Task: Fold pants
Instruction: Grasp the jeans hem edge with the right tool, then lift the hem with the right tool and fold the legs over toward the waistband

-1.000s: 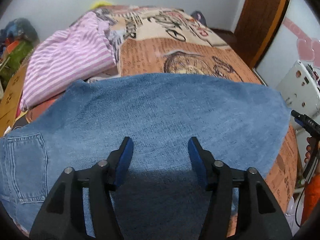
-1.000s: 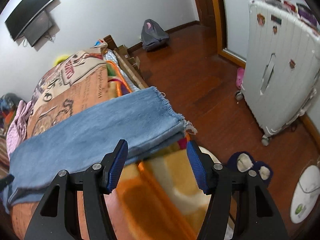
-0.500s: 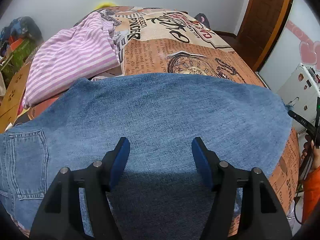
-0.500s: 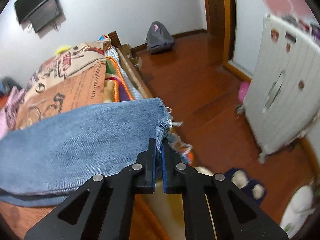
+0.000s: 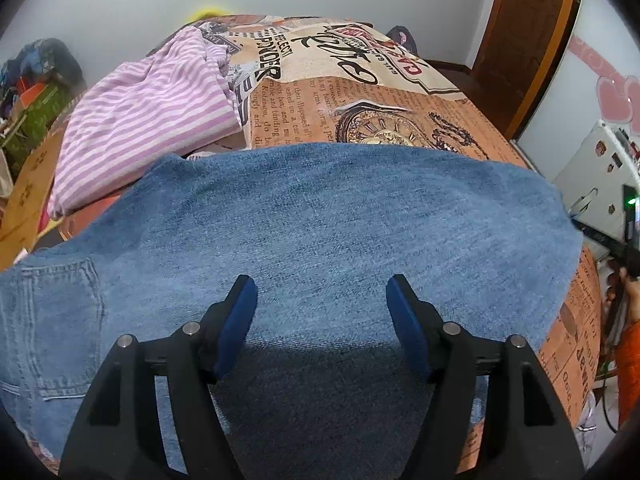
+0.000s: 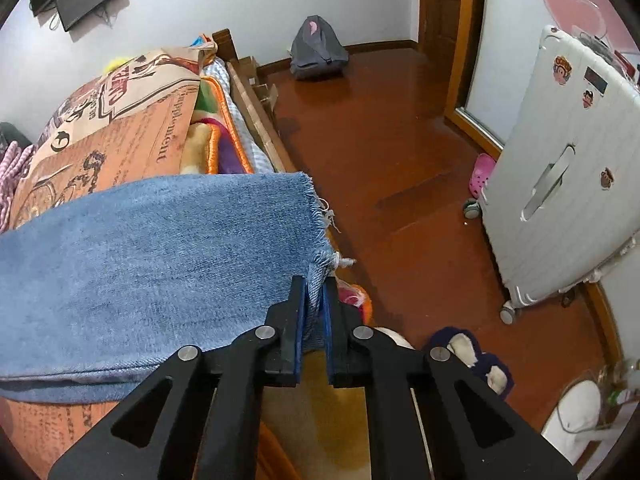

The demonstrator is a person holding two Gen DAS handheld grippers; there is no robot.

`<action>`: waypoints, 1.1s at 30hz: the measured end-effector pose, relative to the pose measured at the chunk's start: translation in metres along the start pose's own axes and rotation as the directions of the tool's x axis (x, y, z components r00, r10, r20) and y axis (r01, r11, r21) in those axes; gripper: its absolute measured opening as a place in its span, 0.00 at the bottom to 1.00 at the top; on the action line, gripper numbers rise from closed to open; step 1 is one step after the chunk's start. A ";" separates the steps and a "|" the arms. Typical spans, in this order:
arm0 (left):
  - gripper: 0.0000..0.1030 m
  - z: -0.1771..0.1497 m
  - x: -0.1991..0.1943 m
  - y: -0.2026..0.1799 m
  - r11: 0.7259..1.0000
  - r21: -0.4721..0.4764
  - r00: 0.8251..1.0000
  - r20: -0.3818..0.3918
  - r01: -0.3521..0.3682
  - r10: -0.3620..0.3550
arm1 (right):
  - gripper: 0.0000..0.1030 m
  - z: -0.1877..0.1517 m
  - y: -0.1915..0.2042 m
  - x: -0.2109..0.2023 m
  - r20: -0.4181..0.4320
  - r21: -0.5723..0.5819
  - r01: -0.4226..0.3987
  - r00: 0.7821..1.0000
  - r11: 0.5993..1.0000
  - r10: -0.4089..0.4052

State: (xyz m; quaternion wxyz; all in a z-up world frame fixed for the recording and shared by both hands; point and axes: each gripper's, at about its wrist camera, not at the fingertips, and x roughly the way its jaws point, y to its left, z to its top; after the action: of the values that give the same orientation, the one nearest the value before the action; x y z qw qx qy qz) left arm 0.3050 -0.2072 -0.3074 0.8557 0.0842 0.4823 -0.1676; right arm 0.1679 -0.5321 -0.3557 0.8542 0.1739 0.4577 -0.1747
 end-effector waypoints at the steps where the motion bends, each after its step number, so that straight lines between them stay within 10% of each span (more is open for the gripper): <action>1: 0.66 0.002 -0.002 -0.002 1.000 0.011 1.000 -0.003 -0.011 0.011 | 0.11 0.000 0.000 -0.006 0.007 0.008 -0.003 1.000 1.000 0.003; 13: 0.66 0.037 0.006 -0.105 0.978 0.183 0.995 -0.013 0.102 -0.101 | 0.56 -0.033 0.009 -0.075 0.048 0.140 -0.265 0.964 0.954 0.261; 33: 0.81 0.045 0.079 -0.210 0.936 0.306 0.978 -0.161 0.175 -0.130 | 0.65 -0.033 0.022 -0.021 0.084 0.360 -0.409 0.909 0.839 0.407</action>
State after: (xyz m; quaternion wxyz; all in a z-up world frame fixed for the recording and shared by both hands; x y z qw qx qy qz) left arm 0.3018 -0.4326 -0.3475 0.7797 0.1947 0.5123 -0.3029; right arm 0.1435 -0.4951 -0.3525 0.8245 0.4244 0.3673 -0.0722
